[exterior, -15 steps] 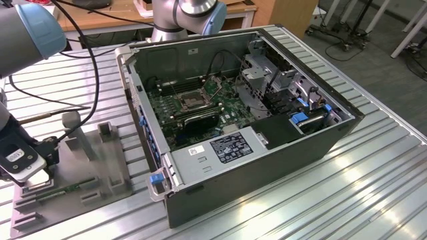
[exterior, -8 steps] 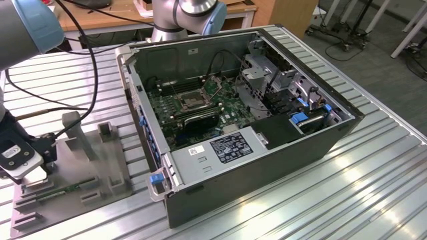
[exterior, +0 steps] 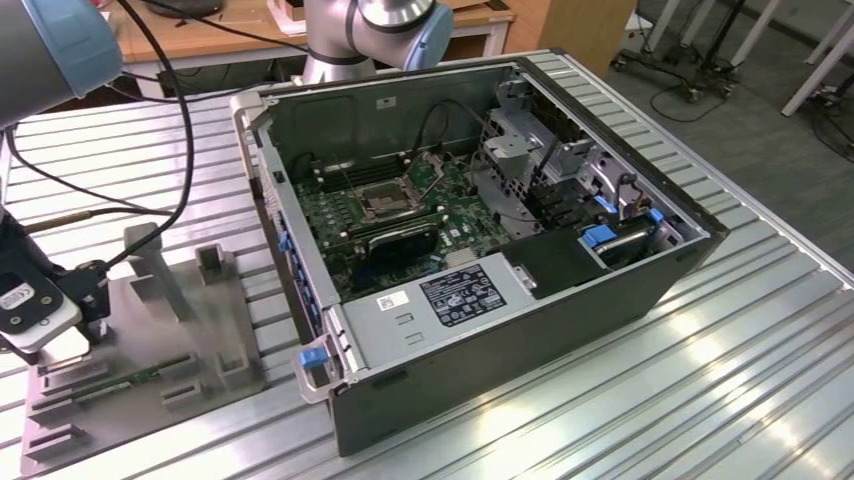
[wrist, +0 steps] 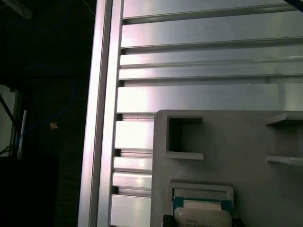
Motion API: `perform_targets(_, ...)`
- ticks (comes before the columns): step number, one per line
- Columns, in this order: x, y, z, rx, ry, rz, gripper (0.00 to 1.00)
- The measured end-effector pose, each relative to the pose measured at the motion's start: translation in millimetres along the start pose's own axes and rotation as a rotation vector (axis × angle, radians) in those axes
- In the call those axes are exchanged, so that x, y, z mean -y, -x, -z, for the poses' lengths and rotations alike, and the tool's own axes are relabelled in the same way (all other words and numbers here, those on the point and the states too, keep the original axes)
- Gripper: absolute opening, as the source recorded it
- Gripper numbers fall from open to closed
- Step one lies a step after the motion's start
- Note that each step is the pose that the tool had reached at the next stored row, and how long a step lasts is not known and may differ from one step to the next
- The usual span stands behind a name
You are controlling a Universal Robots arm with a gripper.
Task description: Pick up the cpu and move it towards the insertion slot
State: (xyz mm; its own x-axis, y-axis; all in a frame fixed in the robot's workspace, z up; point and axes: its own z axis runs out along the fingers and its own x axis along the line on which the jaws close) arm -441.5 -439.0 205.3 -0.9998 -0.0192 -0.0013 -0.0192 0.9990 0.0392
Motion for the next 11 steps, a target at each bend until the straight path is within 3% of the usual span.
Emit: perform_targets(11,0.0,-0.1,0.1,-0.0003,-0.0002,0.0,0.55)
